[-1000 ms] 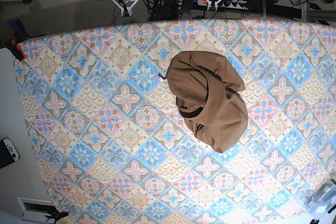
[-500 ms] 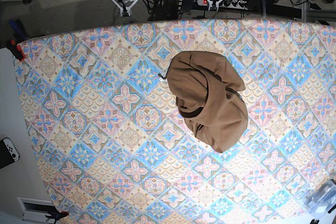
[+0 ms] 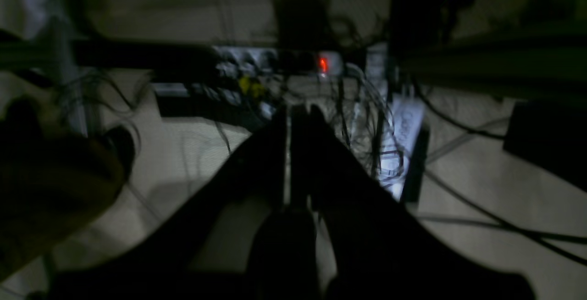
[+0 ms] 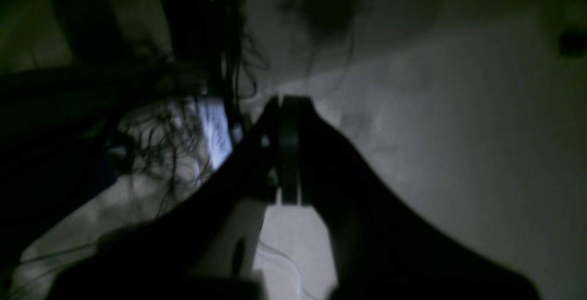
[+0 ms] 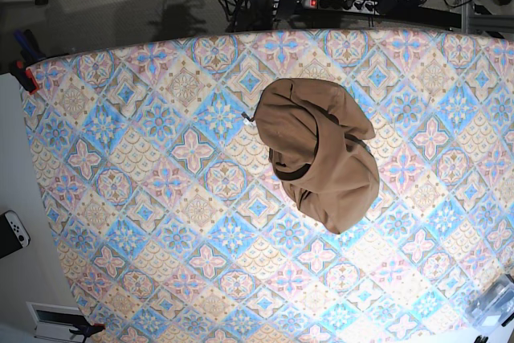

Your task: Layout the t-shirt on the table in an organized manner, then fold the t-shirt properly

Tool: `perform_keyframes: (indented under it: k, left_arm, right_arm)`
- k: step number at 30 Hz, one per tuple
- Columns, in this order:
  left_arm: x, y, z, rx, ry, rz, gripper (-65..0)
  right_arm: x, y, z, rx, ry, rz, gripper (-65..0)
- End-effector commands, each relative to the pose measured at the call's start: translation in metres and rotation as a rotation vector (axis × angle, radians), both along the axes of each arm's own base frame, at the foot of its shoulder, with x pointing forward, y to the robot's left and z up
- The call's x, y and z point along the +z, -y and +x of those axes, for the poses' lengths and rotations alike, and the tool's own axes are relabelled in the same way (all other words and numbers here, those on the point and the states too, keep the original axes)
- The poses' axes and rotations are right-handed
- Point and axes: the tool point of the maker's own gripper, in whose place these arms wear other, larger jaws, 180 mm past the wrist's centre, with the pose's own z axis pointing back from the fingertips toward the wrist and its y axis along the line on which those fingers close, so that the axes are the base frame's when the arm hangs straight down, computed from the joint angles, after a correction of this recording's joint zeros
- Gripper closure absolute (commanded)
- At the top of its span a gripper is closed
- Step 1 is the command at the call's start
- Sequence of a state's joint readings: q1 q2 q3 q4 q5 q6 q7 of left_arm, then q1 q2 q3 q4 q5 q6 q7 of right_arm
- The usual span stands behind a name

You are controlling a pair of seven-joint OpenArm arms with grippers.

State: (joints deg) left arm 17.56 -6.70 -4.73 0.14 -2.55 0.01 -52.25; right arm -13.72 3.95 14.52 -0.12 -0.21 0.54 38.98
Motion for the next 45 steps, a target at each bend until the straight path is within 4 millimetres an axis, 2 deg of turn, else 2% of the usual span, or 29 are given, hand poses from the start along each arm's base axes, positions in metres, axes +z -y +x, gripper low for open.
perform_keyframes:
  k: [1, 3, 8, 10, 12, 13, 16, 19, 23, 25, 30, 40, 42, 45]
  left_arm:
    - [0.008, -0.002, -0.006, -0.007, 0.042, 0.010, 0.0]
    - [0.021, 0.000, -0.010, -0.020, 0.112, 0.013, 0.0]
    - [0.022, 0.000, -0.008, -0.018, 0.123, 0.013, 0.0]
    - [0.026, 0.000, -0.004, -0.022, 0.152, 0.013, 0.0]
    - [0.034, 0.000, -0.002, -0.030, 0.194, 0.014, 0.0]
    - [0.040, 0.001, 0.001, -0.036, 0.226, 0.014, 0.0]
    - [0.068, 0.003, 0.012, -0.057, 0.343, 0.011, 0.0]
    - [0.103, 0.009, 0.030, -0.076, 0.471, 0.004, 0.0]
    - [0.139, 0.014, 0.052, -0.086, 0.593, -0.001, 0.0]
    - [0.154, 0.023, 0.063, -0.074, 0.650, -0.012, 0.0]
    - [0.196, 0.033, 0.083, -0.059, 0.775, -0.022, 0.0]
    - [0.259, 0.036, 0.130, -0.074, 0.996, -0.020, 0.0]
    - [0.272, 0.036, 0.138, -0.078, 1.042, -0.019, 0.0]
    - [0.296, 0.037, 0.153, -0.081, 1.120, -0.018, -7.0]
  right_arm:
    - [0.008, 0.013, -0.003, -0.003, 0.044, -0.035, 0.0]
    - [0.022, 0.016, -0.003, 0.005, 0.133, -0.060, 0.0]
    - [0.052, 0.019, -0.010, 0.022, 0.288, -0.104, 0.0]
    - [0.064, 0.018, -0.018, 0.028, 0.335, -0.117, 0.0]
    - [0.065, 0.018, -0.036, 0.033, 0.303, -0.115, 0.0]
    - [0.067, 0.019, -0.038, 0.035, 0.308, -0.119, 0.0]
    - [0.075, 0.022, -0.021, 0.048, 0.379, -0.130, 0.0]
    - [0.090, 0.017, -0.038, 0.061, 0.401, -0.129, 0.0]
    - [0.116, 0.007, -0.013, 0.070, 0.545, -0.129, 0.0]
    - [0.131, 0.002, -0.015, 0.074, 0.582, -0.127, 0.0]
    - [0.175, -0.003, -0.006, 0.093, 0.704, -0.137, -0.2]
    - [0.274, -0.013, 0.029, 0.156, 0.969, -0.143, -0.5]
    - [0.285, -0.015, 0.036, 0.165, 0.985, -0.141, -0.5]
    - [0.291, -0.016, 0.054, 0.177, 0.962, -0.132, -0.5]
